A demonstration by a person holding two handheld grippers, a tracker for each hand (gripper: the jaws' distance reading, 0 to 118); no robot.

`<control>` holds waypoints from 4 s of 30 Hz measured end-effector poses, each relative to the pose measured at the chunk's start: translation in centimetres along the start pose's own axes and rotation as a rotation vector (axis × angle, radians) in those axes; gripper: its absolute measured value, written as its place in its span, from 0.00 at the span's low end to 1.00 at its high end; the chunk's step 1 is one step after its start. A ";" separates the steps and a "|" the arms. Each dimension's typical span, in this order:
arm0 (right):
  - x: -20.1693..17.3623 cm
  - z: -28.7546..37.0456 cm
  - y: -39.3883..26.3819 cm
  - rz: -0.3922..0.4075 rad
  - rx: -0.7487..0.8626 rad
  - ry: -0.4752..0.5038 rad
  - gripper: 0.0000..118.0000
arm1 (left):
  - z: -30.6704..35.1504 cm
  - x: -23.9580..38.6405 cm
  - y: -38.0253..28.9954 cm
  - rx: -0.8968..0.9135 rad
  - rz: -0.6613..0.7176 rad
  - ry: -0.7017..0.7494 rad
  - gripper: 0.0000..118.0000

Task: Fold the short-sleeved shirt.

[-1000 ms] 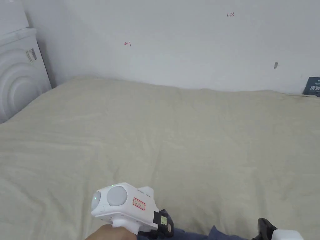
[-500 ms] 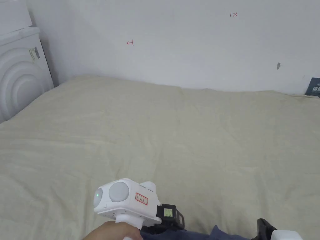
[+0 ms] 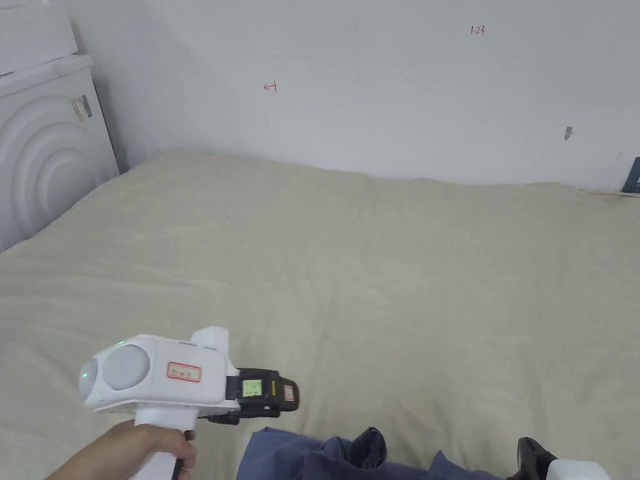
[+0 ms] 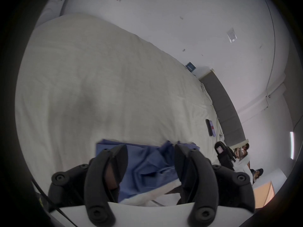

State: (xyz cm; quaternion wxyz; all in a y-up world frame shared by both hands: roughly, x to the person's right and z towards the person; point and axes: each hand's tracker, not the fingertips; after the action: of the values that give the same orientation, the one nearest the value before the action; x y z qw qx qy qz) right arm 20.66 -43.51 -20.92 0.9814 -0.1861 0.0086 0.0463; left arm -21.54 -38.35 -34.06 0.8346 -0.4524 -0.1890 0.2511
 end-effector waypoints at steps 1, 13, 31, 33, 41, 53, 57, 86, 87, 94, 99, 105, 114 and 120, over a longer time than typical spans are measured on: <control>-0.1 0.0 0.0 0.002 0.001 0.002 0.00 | -0.3 -0.8 -0.2 -0.007 0.011 0.007 0.40; -0.3 0.2 -0.2 0.000 -0.005 0.012 0.00 | -9.3 -2.8 -6.0 -0.178 0.130 -0.240 0.14; 0.4 0.4 -1.2 -0.007 -0.032 -0.005 0.00 | -15.1 -0.7 -9.1 -0.255 0.178 -0.218 0.08; 0.3 0.4 -1.2 -0.009 -0.031 -0.002 0.00 | -14.5 -0.2 -8.8 -0.260 0.141 -0.230 0.08; 0.1 0.4 -0.7 0.002 -0.019 0.008 0.00 | -6.2 -4.2 -6.0 -0.047 0.171 -0.275 0.18; -1.0 -0.2 -0.4 0.018 -0.020 0.034 0.00 | -3.6 -9.3 -6.4 -0.073 0.173 -0.062 0.80; -1.2 -0.2 -0.4 0.020 -0.019 0.039 0.00 | -4.3 -9.0 -7.0 -0.035 0.196 -0.063 0.80; 0.3 0.6 -0.5 0.014 -0.012 0.015 0.00 | -3.2 -4.8 -4.6 -0.065 -0.063 0.075 0.08; 0.5 0.6 -0.5 0.014 -0.010 0.012 0.00 | -2.3 -4.6 -4.2 -0.063 -0.066 0.093 0.08; 0.9 0.6 -0.4 0.012 -0.007 0.003 0.00 | 2.7 -3.6 -2.4 -0.044 -0.156 0.328 0.08; 0.8 0.4 -0.5 0.003 -0.006 0.008 0.00 | 4.3 0.2 -2.1 -0.048 -0.188 0.314 0.08; 0.6 0.4 -0.5 -0.005 -0.002 0.018 0.00 | 3.3 6.0 -2.1 -0.080 -0.183 0.158 0.08; 1.8 0.8 -0.7 -0.024 0.004 -0.006 0.00 | -5.3 14.6 -5.1 -0.197 -0.272 0.127 0.08; 2.9 1.3 -1.1 -0.034 -0.003 -0.030 0.00 | -12.7 17.3 -7.2 -0.270 -0.245 0.133 0.08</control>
State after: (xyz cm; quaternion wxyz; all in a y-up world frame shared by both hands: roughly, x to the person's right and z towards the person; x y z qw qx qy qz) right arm 23.63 -43.82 -19.39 0.9818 -0.1869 -0.0096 0.0324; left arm 1.06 -39.87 -32.98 0.8014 -0.5493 -0.2191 0.0894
